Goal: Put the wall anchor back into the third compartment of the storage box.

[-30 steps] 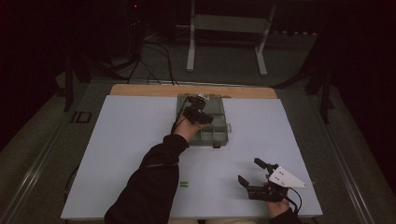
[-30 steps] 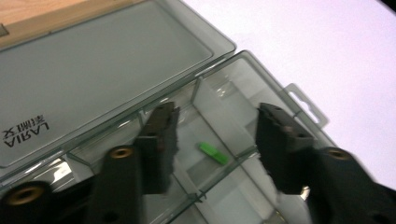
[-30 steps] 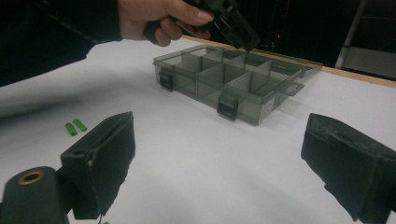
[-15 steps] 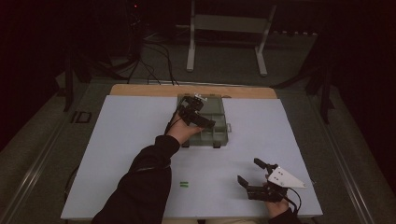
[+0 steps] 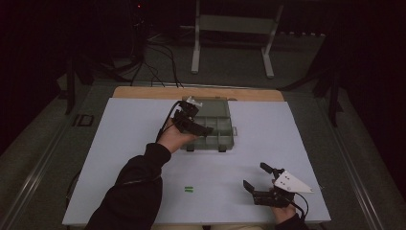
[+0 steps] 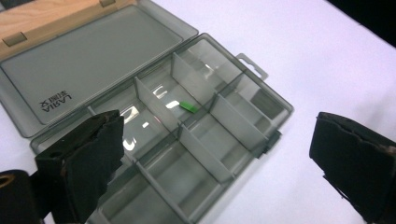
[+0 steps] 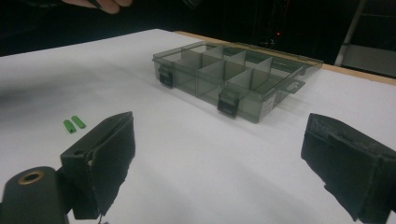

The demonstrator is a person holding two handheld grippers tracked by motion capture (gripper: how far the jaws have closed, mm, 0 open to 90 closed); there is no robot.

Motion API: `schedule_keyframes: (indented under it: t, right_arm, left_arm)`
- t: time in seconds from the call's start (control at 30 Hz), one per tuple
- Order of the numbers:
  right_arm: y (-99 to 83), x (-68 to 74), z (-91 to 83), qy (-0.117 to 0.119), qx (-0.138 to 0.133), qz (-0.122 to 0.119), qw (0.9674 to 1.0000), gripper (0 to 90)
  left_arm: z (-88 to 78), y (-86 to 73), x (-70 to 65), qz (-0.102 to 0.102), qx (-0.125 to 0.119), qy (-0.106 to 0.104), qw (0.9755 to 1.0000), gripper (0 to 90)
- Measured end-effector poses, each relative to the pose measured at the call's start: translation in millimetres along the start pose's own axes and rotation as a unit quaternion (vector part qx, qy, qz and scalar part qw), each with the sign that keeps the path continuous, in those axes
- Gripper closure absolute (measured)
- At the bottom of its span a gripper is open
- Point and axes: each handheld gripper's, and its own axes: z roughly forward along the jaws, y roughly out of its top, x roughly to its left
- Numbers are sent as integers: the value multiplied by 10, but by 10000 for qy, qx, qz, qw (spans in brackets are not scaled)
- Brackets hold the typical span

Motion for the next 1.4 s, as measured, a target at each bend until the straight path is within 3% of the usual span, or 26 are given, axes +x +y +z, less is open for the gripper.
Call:
schedule_keyframes:
  t: [0.27,0.5,0.77,1.13,1.4]
  right_arm:
    - [6,30,5,39,19,-45,10000,99]
    - [1,37,15,67,42,-54,10000,99]
    - [0,34,17,69,44,-55,10000,98]
    - [3,40,19,94,54,-60,9999,99]
    - [5,45,19,105,61,-67,9999,98]
  left_arm:
    - [-312,-139,-5,199,-195,-178,9995,25]
    - [-433,-268,-27,294,-250,-296,9988,31]
    - [-573,-392,-125,537,-236,-407,9974,31]
    - [-738,-691,-281,871,-331,-723,9930,30]
    - [-834,-857,-357,943,-414,-896,9906,31]
